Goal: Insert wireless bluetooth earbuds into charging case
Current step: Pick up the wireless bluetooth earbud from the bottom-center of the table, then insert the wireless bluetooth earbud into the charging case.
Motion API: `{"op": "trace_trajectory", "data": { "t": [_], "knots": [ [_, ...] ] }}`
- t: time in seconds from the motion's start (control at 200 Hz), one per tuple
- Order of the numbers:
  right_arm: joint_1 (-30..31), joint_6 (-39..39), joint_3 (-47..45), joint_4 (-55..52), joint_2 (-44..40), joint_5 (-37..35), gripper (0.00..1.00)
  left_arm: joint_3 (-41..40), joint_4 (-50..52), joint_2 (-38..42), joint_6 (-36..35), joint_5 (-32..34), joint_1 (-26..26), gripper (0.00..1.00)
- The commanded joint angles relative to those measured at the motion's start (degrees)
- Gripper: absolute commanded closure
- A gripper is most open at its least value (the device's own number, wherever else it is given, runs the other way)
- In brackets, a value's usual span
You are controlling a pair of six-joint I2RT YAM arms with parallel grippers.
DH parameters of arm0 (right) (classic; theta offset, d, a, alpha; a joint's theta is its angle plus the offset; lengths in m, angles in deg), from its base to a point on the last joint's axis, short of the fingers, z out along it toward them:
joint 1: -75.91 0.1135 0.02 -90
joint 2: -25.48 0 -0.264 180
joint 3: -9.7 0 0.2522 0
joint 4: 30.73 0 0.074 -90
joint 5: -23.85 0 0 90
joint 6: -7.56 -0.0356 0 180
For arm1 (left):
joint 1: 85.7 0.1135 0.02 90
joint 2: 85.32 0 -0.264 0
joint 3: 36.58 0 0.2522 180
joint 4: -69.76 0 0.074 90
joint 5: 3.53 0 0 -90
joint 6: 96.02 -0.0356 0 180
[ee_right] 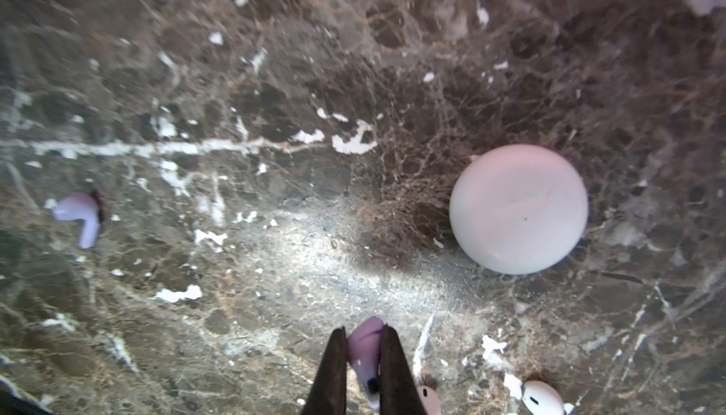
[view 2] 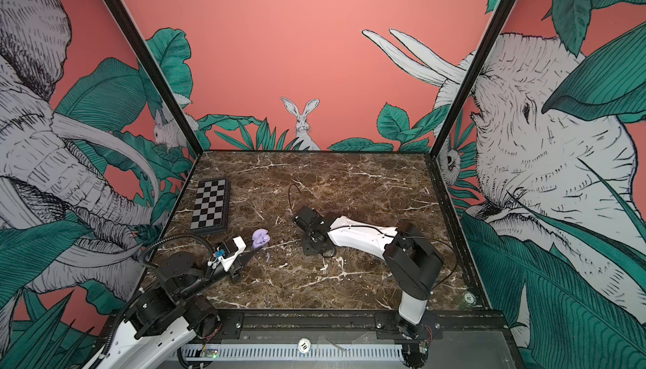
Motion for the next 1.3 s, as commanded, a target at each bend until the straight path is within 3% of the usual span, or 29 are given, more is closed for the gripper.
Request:
{"op": "trace_trajectory", "data": {
  "t": [0.0, 0.505, 0.835, 1.1, 1.295],
  "knots": [
    [-0.24, -1.47, -0.72, 0.68, -2.89, -0.10, 1.00, -0.63, -0.47, -0.43, -0.18, -0.66, -0.14, 1.00],
    [0.16, -2.63, -4.74, 7.84, -18.86, 3.25, 1.00, -0.13, -2.26, -3.40, 0.67, -0.47, -0.14, 1.00],
    [1.67, -0.77, -4.23, 13.89, -29.15, 3.12, 1.00, 4.23, -7.71, -11.99, 4.01, 0.12, -0.12, 1.00],
    [5.44, 1.22, -2.97, 18.58, -32.88, 1.82, 1.00, 1.33, -19.22, -15.01, 9.63, 2.74, -0.34, 1.00],
    [8.52, 3.09, -1.20, 20.58, -33.33, -2.30, 1.00, -0.99, -28.51, -17.18, 9.65, 8.97, -2.60, 1.00]
  ]
}}
